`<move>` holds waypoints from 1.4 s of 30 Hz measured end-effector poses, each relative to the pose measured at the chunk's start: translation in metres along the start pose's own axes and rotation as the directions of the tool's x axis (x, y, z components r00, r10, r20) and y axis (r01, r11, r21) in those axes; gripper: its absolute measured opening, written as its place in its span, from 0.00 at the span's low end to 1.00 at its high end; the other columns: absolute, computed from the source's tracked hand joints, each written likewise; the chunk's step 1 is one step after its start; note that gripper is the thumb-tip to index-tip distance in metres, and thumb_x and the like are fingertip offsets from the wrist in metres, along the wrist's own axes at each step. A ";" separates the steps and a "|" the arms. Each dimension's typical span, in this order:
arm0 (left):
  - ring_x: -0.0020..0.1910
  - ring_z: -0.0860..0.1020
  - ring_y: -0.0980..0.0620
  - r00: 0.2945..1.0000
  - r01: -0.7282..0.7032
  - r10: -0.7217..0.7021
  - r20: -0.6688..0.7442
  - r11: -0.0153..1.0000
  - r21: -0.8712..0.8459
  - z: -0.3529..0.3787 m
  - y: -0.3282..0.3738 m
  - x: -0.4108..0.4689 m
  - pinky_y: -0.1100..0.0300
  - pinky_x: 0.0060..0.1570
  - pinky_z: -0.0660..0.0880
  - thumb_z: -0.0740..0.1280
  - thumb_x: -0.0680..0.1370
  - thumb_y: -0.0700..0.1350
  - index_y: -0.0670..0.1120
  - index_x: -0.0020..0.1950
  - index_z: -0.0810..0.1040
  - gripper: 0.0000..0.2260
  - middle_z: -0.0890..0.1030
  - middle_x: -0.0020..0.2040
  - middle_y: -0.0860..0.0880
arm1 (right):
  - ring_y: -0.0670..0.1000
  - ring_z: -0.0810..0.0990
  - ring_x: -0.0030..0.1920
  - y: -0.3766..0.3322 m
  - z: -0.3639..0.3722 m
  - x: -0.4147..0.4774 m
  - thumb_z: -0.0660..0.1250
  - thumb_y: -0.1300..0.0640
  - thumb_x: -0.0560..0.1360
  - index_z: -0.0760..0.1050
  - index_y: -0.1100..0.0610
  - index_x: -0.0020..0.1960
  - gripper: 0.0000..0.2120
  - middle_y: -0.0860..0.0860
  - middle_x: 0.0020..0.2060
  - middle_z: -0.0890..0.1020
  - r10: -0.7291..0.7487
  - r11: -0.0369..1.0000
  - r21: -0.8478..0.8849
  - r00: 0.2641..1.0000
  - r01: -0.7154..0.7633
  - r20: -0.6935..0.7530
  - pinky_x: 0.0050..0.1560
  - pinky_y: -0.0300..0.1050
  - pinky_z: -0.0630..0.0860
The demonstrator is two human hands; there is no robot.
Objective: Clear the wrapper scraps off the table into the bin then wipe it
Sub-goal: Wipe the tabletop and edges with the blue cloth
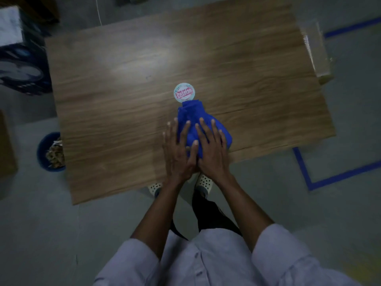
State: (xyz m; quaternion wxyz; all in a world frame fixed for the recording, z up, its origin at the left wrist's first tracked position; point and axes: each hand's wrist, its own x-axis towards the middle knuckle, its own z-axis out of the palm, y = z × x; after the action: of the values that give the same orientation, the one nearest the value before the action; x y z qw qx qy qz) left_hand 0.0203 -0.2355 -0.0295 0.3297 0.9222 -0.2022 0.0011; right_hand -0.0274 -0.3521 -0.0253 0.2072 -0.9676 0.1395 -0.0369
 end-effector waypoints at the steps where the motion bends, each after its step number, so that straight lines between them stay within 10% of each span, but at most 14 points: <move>1: 0.83 0.52 0.43 0.998 -0.048 0.047 0.027 0.999 0.004 0.005 0.007 0.006 0.44 0.80 0.49 0.59 0.83 0.53 0.48 0.81 0.65 0.26 0.57 0.83 0.44 | 0.54 0.52 0.82 -0.003 -0.006 -0.004 0.54 0.48 0.83 0.63 0.54 0.80 0.27 0.49 0.81 0.59 0.052 0.998 0.045 0.996 -0.050 -0.066 0.80 0.56 0.54; 12: 0.79 0.56 0.28 0.962 -0.258 0.236 0.139 0.951 0.172 0.114 0.047 0.081 0.36 0.77 0.58 0.65 0.79 0.47 0.41 0.79 0.66 0.29 0.60 0.80 0.34 | 0.56 0.71 0.69 0.030 -0.018 -0.048 0.66 0.65 0.76 0.82 0.56 0.62 0.17 0.55 0.69 0.76 0.495 0.803 0.490 0.837 -0.338 -0.234 0.71 0.41 0.64; 15: 0.73 0.66 0.25 0.892 -0.380 0.377 0.248 0.924 -0.039 0.137 0.087 0.098 0.34 0.71 0.67 0.70 0.71 0.36 0.36 0.73 0.73 0.29 0.70 0.74 0.32 | 0.56 0.73 0.68 0.050 -0.037 -0.038 0.64 0.63 0.79 0.80 0.58 0.64 0.15 0.56 0.67 0.77 0.577 0.763 0.530 0.761 -0.371 -0.297 0.71 0.45 0.66; 20: 0.79 0.63 0.38 0.963 -0.070 0.173 0.205 0.901 -0.429 0.074 0.127 0.075 0.46 0.80 0.57 0.57 0.81 0.35 0.33 0.76 0.68 0.22 0.66 0.77 0.35 | 0.56 0.75 0.67 0.061 -0.075 -0.019 0.62 0.64 0.82 0.78 0.63 0.66 0.14 0.58 0.66 0.78 0.528 0.823 0.507 0.675 -0.256 -0.515 0.69 0.54 0.70; 24: 0.81 0.56 0.41 1.000 -0.007 0.005 -0.026 0.996 -0.092 0.028 0.018 0.033 0.47 0.81 0.52 0.60 0.70 0.30 0.38 0.78 0.67 0.34 0.64 0.80 0.42 | 0.52 0.74 0.66 0.039 -0.070 -0.011 0.62 0.66 0.81 0.81 0.62 0.62 0.13 0.57 0.65 0.79 0.429 0.853 0.492 0.772 -0.174 -0.470 0.67 0.55 0.71; 30: 0.74 0.70 0.34 0.995 -0.074 0.062 0.073 0.979 0.190 0.065 0.002 0.031 0.37 0.77 0.59 0.65 0.71 0.36 0.40 0.77 0.69 0.32 0.67 0.79 0.41 | 0.47 0.74 0.66 0.035 -0.031 -0.036 0.66 0.65 0.80 0.82 0.59 0.60 0.11 0.52 0.64 0.80 0.464 0.813 0.526 0.823 -0.248 -0.329 0.69 0.43 0.66; 34: 0.76 0.65 0.32 0.901 -0.274 0.254 0.352 0.962 0.006 0.111 0.056 0.049 0.36 0.75 0.61 0.76 0.65 0.39 0.47 0.78 0.66 0.42 0.67 0.79 0.44 | 0.49 0.72 0.67 0.054 -0.029 -0.059 0.63 0.58 0.81 0.79 0.57 0.64 0.14 0.54 0.64 0.79 0.667 0.685 0.602 0.686 -0.410 -0.292 0.69 0.56 0.70; 37: 0.73 0.71 0.39 0.762 -0.074 0.313 0.567 0.912 -0.403 0.105 0.108 0.042 0.41 0.70 0.70 0.68 0.72 0.38 0.43 0.76 0.71 0.31 0.71 0.76 0.42 | 0.57 0.72 0.69 0.061 -0.049 -0.061 0.64 0.56 0.82 0.78 0.58 0.67 0.15 0.58 0.69 0.75 0.658 0.745 0.489 0.621 -0.454 -0.426 0.68 0.61 0.69; 39: 0.71 0.74 0.47 0.797 0.134 0.224 0.561 0.840 -0.526 0.079 0.123 0.039 0.48 0.71 0.70 0.63 0.76 0.40 0.42 0.74 0.73 0.25 0.75 0.73 0.43 | 0.59 0.71 0.72 0.058 -0.067 -0.053 0.66 0.57 0.82 0.78 0.57 0.68 0.15 0.60 0.73 0.72 0.482 0.875 0.284 0.650 -0.392 -0.587 0.71 0.58 0.67; 42: 0.73 0.73 0.45 0.954 0.055 0.136 0.266 0.796 -0.603 0.021 0.119 0.030 0.47 0.72 0.70 0.60 0.81 0.46 0.37 0.73 0.73 0.22 0.74 0.73 0.40 | 0.61 0.69 0.75 0.028 -0.088 -0.027 0.66 0.57 0.81 0.77 0.58 0.70 0.18 0.60 0.74 0.71 0.230 0.967 0.232 0.762 -0.107 -0.606 0.73 0.60 0.65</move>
State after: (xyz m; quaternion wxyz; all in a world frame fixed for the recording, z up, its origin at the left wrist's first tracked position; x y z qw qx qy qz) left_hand 0.0013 -0.3425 0.0304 0.5722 0.7536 -0.2588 -0.1940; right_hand -0.0718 -0.4035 0.0426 0.2393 -0.8598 0.2832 -0.3511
